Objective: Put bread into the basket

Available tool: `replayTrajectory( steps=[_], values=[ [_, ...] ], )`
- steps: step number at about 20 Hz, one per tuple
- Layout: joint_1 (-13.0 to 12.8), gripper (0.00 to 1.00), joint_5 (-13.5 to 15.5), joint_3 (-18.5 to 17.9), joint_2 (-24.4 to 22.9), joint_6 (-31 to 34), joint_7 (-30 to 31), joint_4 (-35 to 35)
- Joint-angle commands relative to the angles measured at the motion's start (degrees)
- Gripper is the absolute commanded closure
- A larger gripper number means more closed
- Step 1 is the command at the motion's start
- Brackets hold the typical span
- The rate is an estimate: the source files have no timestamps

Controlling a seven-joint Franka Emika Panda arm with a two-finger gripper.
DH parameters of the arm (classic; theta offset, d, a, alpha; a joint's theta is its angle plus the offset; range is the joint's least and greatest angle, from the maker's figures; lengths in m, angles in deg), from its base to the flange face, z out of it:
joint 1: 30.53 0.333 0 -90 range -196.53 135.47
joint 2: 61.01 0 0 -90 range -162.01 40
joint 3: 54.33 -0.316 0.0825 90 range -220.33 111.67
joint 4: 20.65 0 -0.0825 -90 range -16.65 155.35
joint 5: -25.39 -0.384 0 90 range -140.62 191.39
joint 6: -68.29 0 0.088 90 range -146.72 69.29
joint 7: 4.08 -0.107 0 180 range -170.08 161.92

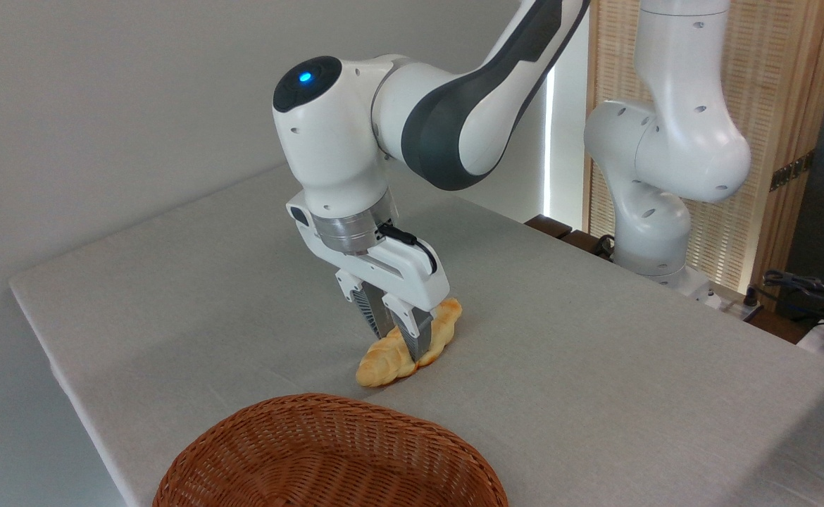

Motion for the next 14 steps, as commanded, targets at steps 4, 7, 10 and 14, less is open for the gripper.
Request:
replayTrajectory(
  steps=[4, 7, 10, 14],
  values=[
    [-0.1, 0.6, 0.2, 0.1, -0.4, -1.0, 0.3, -2.8],
    [0.0, 0.6, 0.3, 1.3, -0.5, -1.0, 0.5, -6.4],
    [0.0, 0.6, 0.5, 1.3, -0.2, -2.3, 0.3, -9.1],
    [0.6, 0.59, 0.5, 0.4, 0.0, -10.3, 0.4, -11.1]
  ],
)
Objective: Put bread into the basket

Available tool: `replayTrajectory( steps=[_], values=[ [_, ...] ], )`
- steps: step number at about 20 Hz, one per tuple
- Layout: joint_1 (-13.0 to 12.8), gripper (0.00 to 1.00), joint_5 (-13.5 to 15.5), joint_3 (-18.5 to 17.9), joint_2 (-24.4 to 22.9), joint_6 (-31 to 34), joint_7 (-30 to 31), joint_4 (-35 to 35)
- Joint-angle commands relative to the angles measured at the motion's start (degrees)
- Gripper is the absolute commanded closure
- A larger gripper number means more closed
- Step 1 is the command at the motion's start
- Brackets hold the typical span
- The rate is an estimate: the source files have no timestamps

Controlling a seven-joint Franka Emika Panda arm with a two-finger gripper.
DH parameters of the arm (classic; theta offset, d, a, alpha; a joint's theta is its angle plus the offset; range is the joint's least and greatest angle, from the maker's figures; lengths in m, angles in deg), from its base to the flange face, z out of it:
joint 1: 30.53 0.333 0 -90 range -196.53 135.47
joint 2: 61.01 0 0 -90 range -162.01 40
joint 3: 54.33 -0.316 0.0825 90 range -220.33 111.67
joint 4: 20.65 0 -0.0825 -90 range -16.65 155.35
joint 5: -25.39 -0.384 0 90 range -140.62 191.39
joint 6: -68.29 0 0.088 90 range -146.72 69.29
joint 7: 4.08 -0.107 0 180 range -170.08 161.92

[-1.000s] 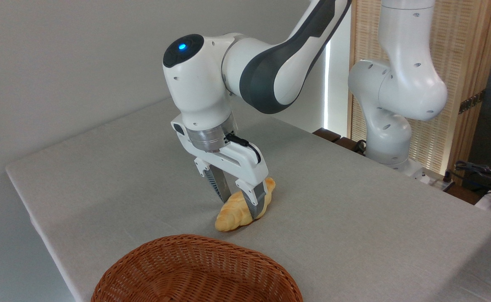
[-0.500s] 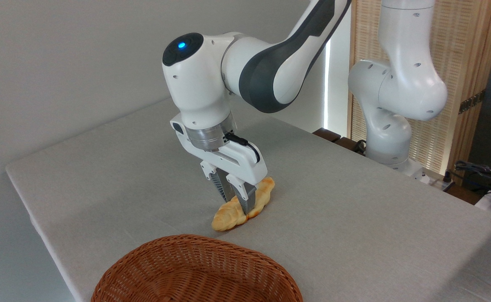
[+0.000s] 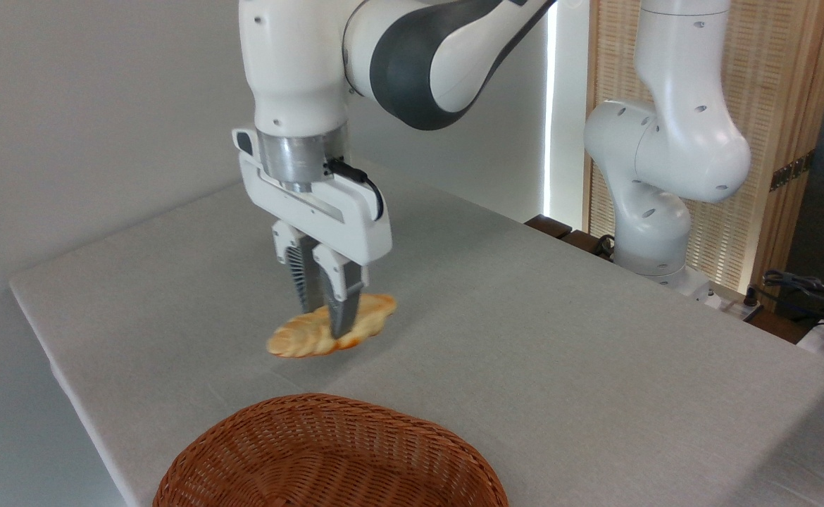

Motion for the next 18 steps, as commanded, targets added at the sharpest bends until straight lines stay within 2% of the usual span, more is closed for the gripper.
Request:
replayTrajectory(
  steps=[1, 4, 5, 6, 7, 8, 10, 18],
  values=[
    [0.8, 0.59, 0.5, -1.4, 0.5, -7.7, 0.3, -1.9],
    [0.8, 0.59, 0.0, -3.9, 0.5, -13.0, 0.3, -2.0],
    [0.8, 0.56, -0.1, -4.4, 0.5, -14.1, 0.3, -2.0],
    [0.8, 0.48, -0.1, -4.9, 0.5, -15.8, 0.3, -2.0],
    [0.8, 0.29, -0.2, -5.1, 1.0, -17.7, 0.4, -1.9],
    [0.8, 0.02, -0.8, -5.1, 1.4, -18.8, 0.5, -1.9],
    [0.8, 0.0, -2.1, -5.1, 1.4, -18.8, 0.7, -1.9],
    [0.8, 0.0, -2.2, -5.1, 1.5, -18.8, 0.9, -1.9]
  ],
)
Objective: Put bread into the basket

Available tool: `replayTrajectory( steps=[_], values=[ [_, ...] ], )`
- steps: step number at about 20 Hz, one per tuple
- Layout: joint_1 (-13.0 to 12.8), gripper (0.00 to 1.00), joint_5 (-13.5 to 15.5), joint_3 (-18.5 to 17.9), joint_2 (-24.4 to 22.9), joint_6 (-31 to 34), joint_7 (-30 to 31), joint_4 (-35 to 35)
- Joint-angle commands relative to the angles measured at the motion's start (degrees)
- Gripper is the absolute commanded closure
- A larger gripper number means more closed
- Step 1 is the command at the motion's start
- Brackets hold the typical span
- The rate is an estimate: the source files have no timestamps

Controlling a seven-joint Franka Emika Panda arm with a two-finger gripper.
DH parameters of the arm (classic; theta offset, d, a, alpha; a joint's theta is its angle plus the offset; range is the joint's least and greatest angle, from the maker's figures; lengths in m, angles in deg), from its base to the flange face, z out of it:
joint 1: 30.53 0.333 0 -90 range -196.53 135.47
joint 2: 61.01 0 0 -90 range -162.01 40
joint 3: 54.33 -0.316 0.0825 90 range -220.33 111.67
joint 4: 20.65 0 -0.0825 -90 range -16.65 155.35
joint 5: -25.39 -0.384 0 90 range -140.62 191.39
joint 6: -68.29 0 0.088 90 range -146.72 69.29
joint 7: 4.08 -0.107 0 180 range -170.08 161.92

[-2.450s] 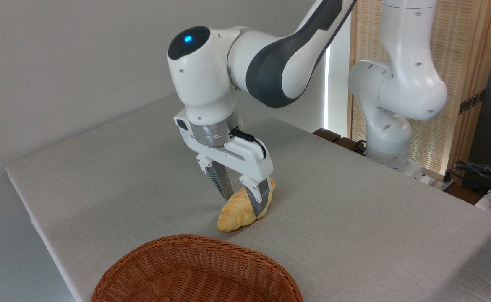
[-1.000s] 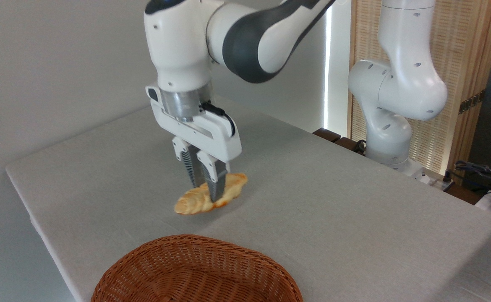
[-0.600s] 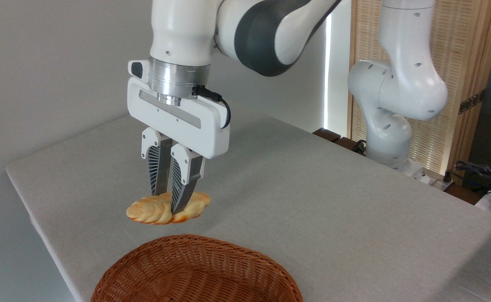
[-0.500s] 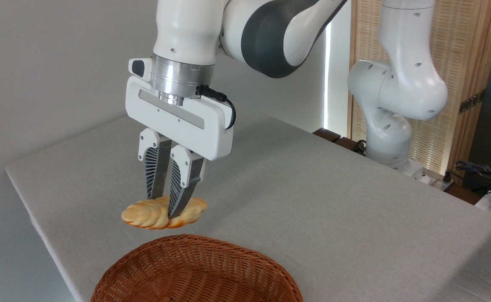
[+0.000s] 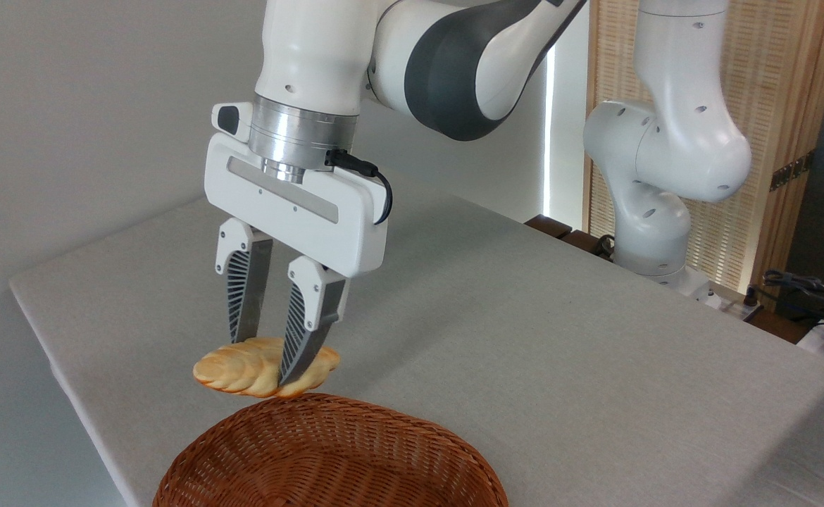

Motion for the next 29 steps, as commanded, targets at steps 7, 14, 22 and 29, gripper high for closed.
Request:
replayTrajectory(
  steps=[7, 14, 22, 29],
  values=[
    [-0.4, 0.0, -0.8, -0.4, 0.3, -0.8, 1.0, -0.6],
    [-0.8, 0.0, -1.0, 0.3, 0.1, 14.9, 0.8, -5.6],
    [-0.9, 0.0, -0.9, 0.3, -0.1, 34.6, 0.1, -12.1],
    [-0.9, 0.0, -0.8, 0.2, 0.4, 35.2, -2.8, -11.9]
  ],
)
